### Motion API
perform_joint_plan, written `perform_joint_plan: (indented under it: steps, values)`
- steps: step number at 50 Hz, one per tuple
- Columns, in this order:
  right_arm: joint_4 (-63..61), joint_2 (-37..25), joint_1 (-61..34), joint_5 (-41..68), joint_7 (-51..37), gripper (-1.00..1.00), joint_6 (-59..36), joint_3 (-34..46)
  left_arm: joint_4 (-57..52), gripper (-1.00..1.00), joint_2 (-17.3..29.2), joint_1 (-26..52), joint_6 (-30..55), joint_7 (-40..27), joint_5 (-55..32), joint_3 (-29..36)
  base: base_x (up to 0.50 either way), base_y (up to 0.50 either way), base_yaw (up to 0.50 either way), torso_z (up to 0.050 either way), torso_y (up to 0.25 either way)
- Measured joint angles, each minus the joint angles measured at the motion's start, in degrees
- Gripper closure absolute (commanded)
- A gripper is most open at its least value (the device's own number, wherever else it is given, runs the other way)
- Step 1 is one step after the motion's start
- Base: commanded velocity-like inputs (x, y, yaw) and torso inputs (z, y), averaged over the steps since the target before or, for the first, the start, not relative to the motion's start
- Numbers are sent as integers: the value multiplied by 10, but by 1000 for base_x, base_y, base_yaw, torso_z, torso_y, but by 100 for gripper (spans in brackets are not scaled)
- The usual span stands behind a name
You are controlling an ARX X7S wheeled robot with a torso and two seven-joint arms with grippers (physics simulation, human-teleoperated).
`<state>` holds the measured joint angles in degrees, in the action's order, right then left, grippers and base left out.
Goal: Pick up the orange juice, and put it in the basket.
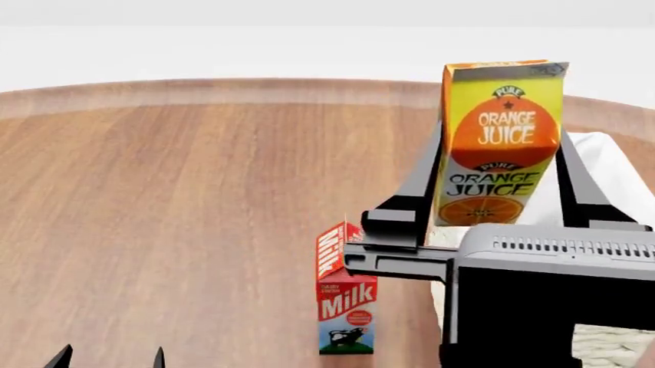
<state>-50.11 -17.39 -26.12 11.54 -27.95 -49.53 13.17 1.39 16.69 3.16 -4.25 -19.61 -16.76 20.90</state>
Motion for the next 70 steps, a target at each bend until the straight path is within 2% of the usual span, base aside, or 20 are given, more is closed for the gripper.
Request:
perform_joint_plan:
  steps: [20,36,70]
  values:
    - [111,0,-17,-1,-1,100,58,-44,0,-100,2,1,-1,-2,-2,3,0,0,0,0,1]
    - [211,3,-36,-12,-4,100,103,-47,1,-100,4,1,-2,-4,-4,5,0,0,0,1,1]
    - [437,40,-125,3,-3,100,115,-47,1,-100,7,3,-4,-8,-7,10,0,0,0,0,1]
